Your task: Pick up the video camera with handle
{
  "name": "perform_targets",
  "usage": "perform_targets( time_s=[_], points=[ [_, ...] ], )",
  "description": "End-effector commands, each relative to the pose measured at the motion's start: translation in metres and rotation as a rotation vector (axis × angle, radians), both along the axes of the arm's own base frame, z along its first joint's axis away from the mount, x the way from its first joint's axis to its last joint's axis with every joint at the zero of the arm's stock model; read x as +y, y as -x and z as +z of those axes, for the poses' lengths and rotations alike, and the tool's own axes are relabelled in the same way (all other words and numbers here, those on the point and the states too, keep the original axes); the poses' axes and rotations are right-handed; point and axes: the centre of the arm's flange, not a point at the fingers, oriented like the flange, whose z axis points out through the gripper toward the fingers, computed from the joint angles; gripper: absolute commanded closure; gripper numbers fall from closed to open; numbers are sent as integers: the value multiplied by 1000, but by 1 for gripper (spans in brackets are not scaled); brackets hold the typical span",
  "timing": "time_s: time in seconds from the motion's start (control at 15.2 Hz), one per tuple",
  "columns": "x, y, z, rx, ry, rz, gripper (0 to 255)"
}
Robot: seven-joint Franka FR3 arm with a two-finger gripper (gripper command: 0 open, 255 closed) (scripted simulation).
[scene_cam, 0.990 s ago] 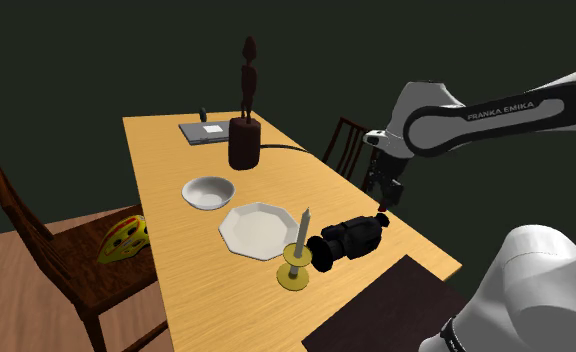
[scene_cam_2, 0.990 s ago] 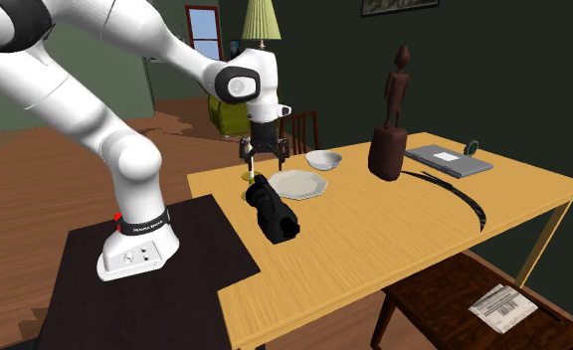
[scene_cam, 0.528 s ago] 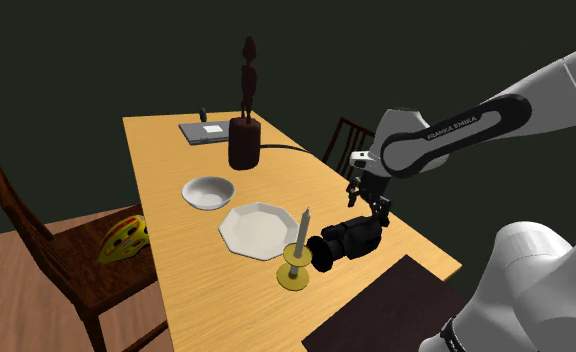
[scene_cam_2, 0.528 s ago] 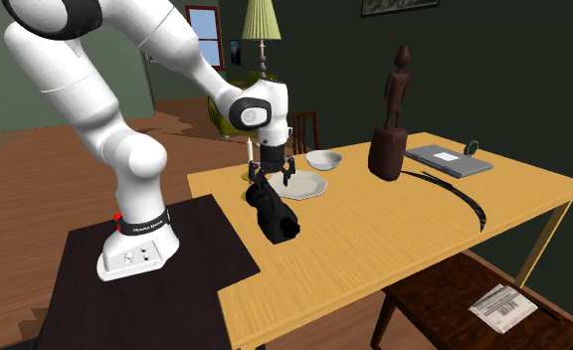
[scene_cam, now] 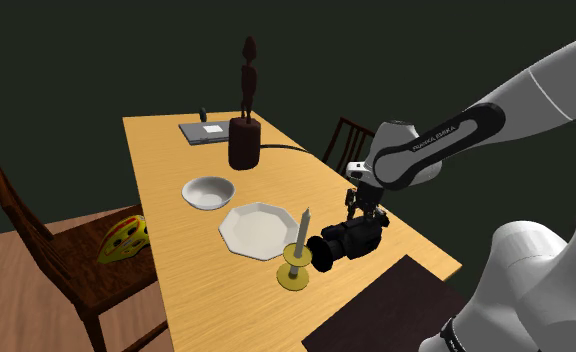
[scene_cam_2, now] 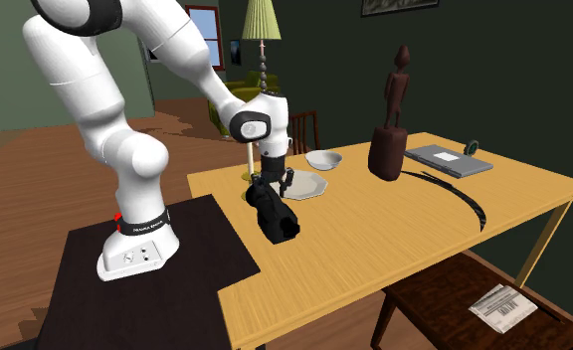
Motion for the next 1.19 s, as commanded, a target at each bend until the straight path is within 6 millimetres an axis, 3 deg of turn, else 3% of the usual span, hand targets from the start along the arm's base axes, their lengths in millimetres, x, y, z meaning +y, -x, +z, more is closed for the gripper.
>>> perform_targets(
  time_s=[0.0,0.53,1.12],
  points=[
    [0,0,-1,0,0,0,255],
    [0,1,-1,0,0,0,255],
    [0,1,46,0,0,0,255]
  ],
)
